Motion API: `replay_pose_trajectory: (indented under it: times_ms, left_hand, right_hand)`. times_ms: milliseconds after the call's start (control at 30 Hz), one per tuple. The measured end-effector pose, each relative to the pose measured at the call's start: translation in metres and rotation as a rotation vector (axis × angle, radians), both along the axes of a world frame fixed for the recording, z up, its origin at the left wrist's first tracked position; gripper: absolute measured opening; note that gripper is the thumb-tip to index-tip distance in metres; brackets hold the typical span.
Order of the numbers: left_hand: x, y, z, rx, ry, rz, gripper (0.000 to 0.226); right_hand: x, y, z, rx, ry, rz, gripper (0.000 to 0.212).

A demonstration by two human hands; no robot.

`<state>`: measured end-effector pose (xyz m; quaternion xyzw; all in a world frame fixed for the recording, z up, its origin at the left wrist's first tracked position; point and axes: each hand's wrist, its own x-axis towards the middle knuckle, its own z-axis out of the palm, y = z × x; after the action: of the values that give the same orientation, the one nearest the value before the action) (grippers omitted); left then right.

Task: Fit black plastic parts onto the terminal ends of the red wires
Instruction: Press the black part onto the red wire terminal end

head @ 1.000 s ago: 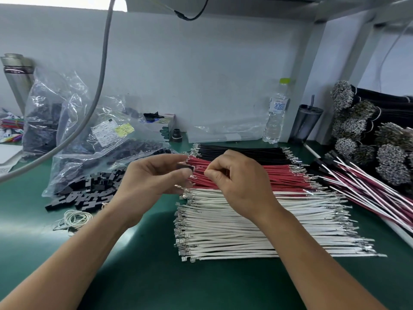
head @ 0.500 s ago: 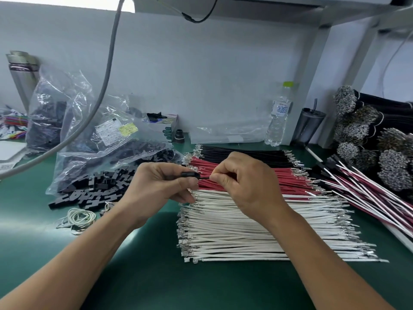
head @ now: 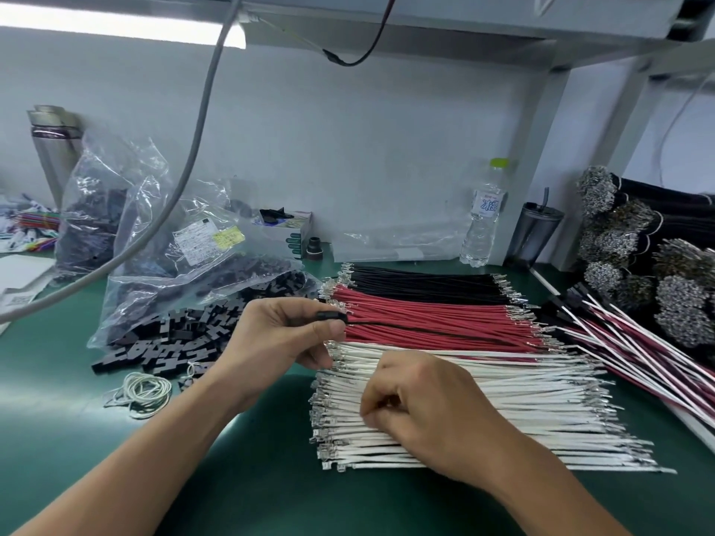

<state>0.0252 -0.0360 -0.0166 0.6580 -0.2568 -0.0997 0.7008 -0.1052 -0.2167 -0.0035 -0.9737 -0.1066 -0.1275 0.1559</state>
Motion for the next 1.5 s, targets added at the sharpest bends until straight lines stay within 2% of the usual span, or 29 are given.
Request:
replay_pose_trajectory:
  times_ms: [67, 133, 267, 333, 700, 867, 1033, 1500]
  left_hand:
    - [0.001, 0.000, 0.000, 0.003, -0.001, 0.003, 0.030]
    - [0.001, 0.000, 0.000, 0.004, 0.001, 0.004, 0.027]
    - [0.002, 0.000, 0.000, 0.001, 0.015, 0.009, 0.017]
    - [0.002, 0.000, 0.001, -0.003, 0.028, 0.004, 0.017]
    - [0.000, 0.000, 0.003, -0.048, 0.030, -0.022, 0.029]
    - [-0.002, 0.000, 0.003, -0.048, 0.019, -0.024, 0.023]
    - [-0.002, -0.001, 0.003, -0.048, 0.030, -0.033, 0.023]
    - [-0.002, 0.000, 0.003, 0.030, -0.042, -0.046, 0.030]
  right_hand:
    - [0.000, 0.002, -0.002, -0.053, -0.014, 0.002, 0.004]
    - [0.001, -0.001, -0.001, -0.015, -0.026, -0.021, 0.007]
    - [0.011, -0.019, 0.015, 0.362, -0.059, -0.069, 0.011]
    - [0.017, -0.025, 0.023, 0.428, -0.112, -0.087, 0.013]
    - [0.032, -0.017, 0.008, 0.417, -0.339, -0.060, 0.003]
    - [0.031, -0.011, 0.002, 0.229, -0.418, -0.064, 0.006]
    - [0.032, -0.011, 0.001, 0.295, -0.487, -0.043, 0.001]
    - [0.037, -0.005, -0.002, 0.371, -0.451, -0.050, 0.005]
